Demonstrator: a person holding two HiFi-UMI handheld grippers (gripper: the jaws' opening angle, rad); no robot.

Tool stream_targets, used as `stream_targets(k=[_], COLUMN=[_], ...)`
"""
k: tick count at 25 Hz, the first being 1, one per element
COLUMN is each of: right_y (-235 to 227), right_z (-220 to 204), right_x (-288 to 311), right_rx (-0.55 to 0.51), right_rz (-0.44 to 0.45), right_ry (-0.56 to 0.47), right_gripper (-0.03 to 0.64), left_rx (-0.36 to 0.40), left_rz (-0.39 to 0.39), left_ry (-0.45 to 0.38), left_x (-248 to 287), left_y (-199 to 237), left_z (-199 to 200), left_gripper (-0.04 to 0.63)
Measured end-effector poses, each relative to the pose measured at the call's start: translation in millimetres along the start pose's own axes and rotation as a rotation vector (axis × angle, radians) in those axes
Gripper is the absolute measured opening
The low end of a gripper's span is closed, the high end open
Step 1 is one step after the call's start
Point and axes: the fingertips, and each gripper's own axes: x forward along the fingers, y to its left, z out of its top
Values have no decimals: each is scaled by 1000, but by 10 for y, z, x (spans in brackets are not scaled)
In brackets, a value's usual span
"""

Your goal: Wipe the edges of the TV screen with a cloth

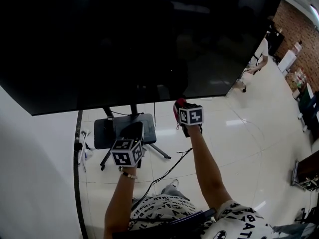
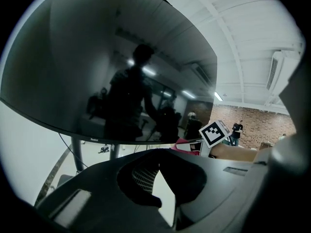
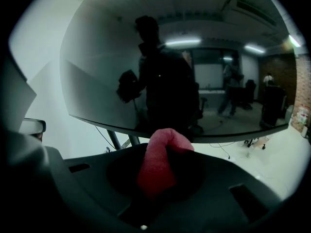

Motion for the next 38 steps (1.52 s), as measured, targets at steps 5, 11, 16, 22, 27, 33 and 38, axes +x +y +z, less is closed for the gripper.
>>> stream_targets(k=[5, 11, 16, 22, 27, 33, 38], right_y=[529, 1185, 1698, 2261, 2603, 3154, 3520], right_z=[38, 76, 131, 204, 256, 290, 313], right_x=[171, 355, 537, 709, 823, 962, 1069], right_rx=[-30, -73, -83, -95, -87, -92, -108], right_rz=[44, 80, 100, 129, 185, 286, 337], right_ry=[5, 22, 28, 17, 6, 8, 13], right_gripper=[69, 69, 69, 69, 69, 69, 69], left_rx=[-24, -25, -9, -26, -36, -28, -44], left_rz=[21, 49, 72, 115, 181, 241, 266], left_ry=[-11, -8, 4, 9, -3, -30, -31], left_x=[-208, -561, -894, -1162, -1189, -1201, -1231], left_y=[308, 664, 1023, 1371, 1622, 1791, 2032], left_z=[-3, -24, -52, -75, -6, 125, 111], left_gripper=[-14, -14, -12, -12, -14, -12, -14])
